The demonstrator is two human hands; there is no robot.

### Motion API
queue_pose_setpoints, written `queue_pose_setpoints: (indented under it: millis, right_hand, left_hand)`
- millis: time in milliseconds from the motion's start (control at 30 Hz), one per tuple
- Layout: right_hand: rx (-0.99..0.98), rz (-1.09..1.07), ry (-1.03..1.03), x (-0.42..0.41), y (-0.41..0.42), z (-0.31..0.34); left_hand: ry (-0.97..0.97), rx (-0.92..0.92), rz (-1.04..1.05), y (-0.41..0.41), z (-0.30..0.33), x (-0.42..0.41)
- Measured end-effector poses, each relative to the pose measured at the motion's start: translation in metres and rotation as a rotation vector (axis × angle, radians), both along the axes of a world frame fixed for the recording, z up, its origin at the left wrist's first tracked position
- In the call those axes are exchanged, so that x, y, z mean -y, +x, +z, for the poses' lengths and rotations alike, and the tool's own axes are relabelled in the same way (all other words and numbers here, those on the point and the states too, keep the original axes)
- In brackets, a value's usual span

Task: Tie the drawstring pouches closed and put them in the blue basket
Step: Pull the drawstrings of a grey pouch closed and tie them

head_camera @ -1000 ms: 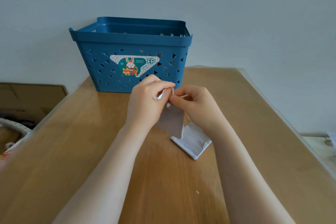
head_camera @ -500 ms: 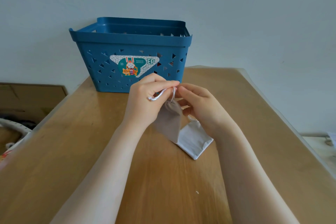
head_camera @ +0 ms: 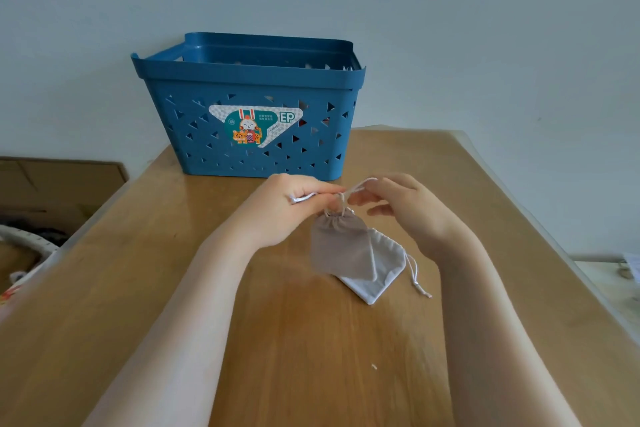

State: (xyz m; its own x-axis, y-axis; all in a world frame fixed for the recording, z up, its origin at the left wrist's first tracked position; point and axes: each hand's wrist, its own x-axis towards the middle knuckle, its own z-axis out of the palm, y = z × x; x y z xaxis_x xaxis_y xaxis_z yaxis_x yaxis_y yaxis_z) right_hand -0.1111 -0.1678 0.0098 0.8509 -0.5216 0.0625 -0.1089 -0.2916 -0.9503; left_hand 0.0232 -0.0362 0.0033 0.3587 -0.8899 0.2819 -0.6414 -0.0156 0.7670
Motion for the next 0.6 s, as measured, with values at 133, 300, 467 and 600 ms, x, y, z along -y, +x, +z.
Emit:
queue_pose_setpoints:
  millis: [133,300,467,600]
  right_hand:
    - [0.225,0.129,0.33,-0.005,0.002,0.0]
    - [0.368,-0.028,0.619,-0.007,0.011,-0.004]
    - [0.513,-0.012,0.921,-0.012,0.012,0.001]
    - [0.628,-0.053,1.03,-0.004,0.007,0.002]
  left_hand:
    - [-0.019,-0.093,0.028,-0.006,0.005,-0.002]
    - [-0.017,-0.035,0.213,-0.006,0.004,0.001]
    - [-0.017,-0.008,0.273,-0.011,0.004,0.004]
    - [-0.011,-0.072,0.265,-0.007,0.002,0.002]
